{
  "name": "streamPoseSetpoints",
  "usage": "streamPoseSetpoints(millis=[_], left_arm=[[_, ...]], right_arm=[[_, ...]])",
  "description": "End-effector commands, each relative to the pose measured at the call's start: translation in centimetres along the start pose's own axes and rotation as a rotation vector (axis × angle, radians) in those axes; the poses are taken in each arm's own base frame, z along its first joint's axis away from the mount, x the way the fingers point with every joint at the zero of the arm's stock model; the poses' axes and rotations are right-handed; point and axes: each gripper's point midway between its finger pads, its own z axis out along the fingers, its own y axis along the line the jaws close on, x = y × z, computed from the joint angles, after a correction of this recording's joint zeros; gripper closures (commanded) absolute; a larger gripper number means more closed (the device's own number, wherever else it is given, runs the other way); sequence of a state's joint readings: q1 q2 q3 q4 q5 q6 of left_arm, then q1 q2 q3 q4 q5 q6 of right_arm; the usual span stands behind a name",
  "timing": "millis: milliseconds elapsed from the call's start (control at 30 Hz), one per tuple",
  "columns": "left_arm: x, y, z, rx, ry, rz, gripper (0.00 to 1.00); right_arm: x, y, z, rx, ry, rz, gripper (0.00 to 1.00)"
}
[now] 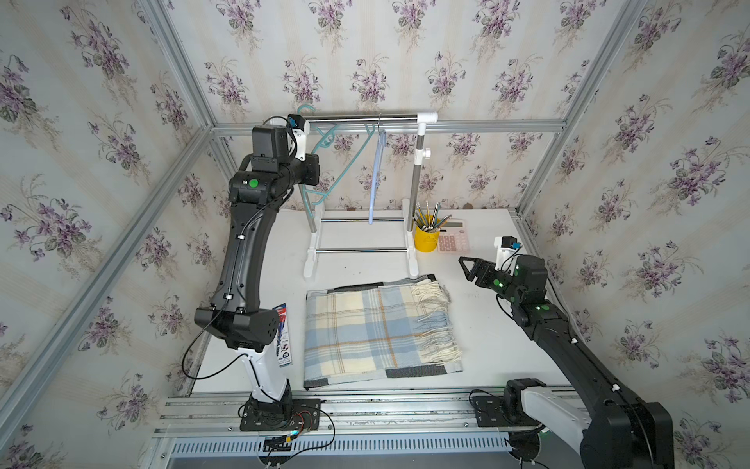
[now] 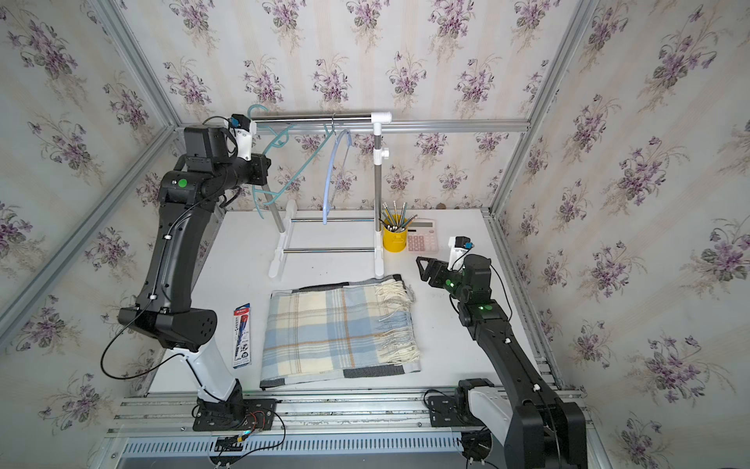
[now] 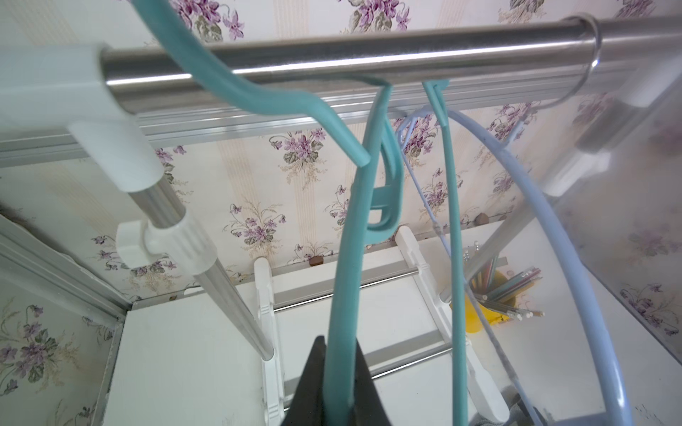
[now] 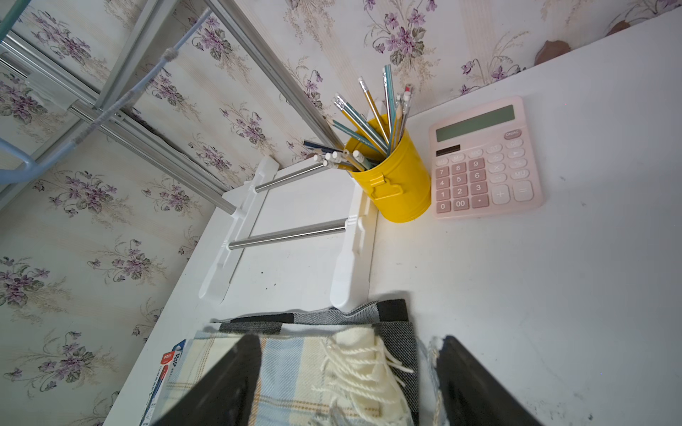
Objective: Hang the scarf on the hanger
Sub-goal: Pick up the hanger from the clothesline.
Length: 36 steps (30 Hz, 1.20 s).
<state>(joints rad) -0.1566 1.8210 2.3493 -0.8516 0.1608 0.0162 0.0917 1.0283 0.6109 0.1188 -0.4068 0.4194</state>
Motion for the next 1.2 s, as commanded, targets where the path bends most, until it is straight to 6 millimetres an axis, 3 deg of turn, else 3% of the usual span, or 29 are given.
streamPoseSetpoints(millis=[0, 333, 567, 767, 867, 933, 1067, 1167], left_arm=[[-1.9, 1.1, -2.2, -0.082, -0.109, -0.004, 1.00], [3.9, 4.3, -7.7, -0.310, -0.050, -0.034, 1.00], [12.1, 5.9, -12.1, -0.443, 0.041, -0.132, 1.00], [19.6, 6.2, -16.0, -0.496, 0.081, -0.242, 1.00], [23.2, 6.1, -16.7, -0.506, 0.141, -0.280, 1.00], [25.0, 7.0, -17.6, -0.581, 0.184, -0.299, 1.00], [27.2, 8.9, -19.2, -0.733, 0.257, -0.305, 1.00], [27.7, 8.8, -19.6, -0.741, 0.266, -0.318, 1.00]], right_arm=[[-0.7, 0.4, 0.0, -0.013, -0.027, -0.011, 0.21], [-0.6, 1.0, 0.0, -0.041, -0.025, -0.005, 0.21], [-0.7, 2.1, -0.6, -0.070, -0.029, -0.013, 0.24], [-0.1, 5.4, -1.4, -0.143, -0.006, -0.028, 0.28], [2.5, 9.5, -0.9, -0.214, 0.065, -0.078, 0.29], [5.4, 13.0, -0.5, -0.266, 0.133, -0.108, 0.30], [13.6, 21.1, 0.3, -0.421, 0.282, -0.164, 0.35], [19.5, 25.6, 1.6, -0.448, 0.386, -0.238, 0.38]])
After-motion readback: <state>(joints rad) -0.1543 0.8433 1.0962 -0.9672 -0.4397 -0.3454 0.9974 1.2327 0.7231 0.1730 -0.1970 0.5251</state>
